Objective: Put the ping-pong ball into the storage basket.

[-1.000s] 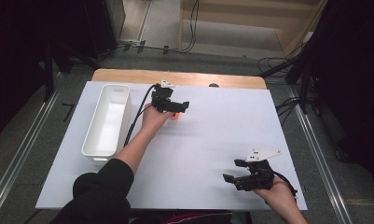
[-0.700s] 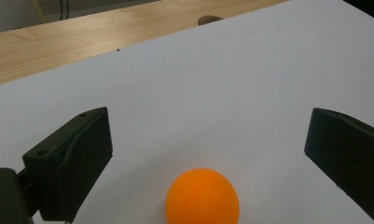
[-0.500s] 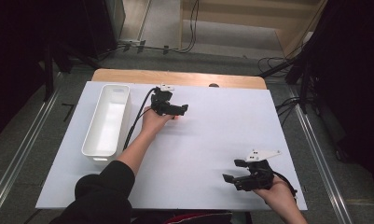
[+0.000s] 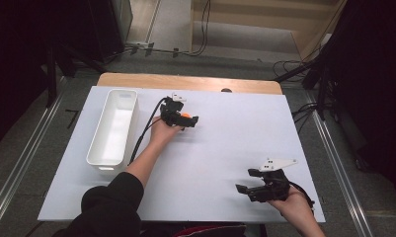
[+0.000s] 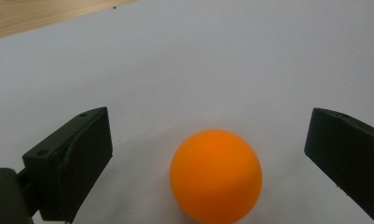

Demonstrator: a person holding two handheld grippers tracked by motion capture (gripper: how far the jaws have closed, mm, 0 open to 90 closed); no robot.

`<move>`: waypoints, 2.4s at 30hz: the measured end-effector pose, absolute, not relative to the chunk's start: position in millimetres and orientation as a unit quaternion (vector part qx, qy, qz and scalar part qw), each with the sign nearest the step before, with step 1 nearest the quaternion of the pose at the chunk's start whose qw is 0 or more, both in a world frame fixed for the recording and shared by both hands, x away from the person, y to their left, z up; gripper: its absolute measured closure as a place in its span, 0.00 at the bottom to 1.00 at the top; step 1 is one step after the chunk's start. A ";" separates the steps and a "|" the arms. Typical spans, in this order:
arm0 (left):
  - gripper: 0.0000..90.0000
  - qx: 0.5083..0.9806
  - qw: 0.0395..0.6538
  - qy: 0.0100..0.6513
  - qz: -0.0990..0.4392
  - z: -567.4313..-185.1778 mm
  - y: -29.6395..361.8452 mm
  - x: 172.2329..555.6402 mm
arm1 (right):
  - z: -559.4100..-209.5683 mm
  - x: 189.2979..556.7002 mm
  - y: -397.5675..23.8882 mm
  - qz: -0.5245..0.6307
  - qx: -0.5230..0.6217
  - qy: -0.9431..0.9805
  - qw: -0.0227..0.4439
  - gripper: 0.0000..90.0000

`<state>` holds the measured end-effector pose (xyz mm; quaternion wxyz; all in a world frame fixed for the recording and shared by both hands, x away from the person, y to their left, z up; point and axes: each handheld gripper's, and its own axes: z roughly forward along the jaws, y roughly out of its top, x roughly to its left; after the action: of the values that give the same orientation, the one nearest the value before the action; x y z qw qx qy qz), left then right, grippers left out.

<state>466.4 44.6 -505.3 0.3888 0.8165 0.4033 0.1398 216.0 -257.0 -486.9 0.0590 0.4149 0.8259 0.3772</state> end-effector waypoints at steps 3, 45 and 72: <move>0.00 0.819 0.383 0.402 0.142 -507.4 45.1 465.7 | -486.9 216.0 -256.9 0.376 0.415 0.827 0.059 0.23; 0.27 0.841 0.344 0.376 0.182 -513.0 36.4 458.8 | -486.5 215.7 -257.1 0.378 0.413 0.826 0.062 0.23; 0.55 0.830 0.353 0.389 0.187 -512.0 39.3 454.8 | -486.6 216.4 -256.4 0.377 0.411 0.828 0.061 0.23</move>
<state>454.8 39.3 -512.0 0.3529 0.8300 0.3894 0.1870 216.4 -256.4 -486.6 0.0614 0.4114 0.8278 0.3765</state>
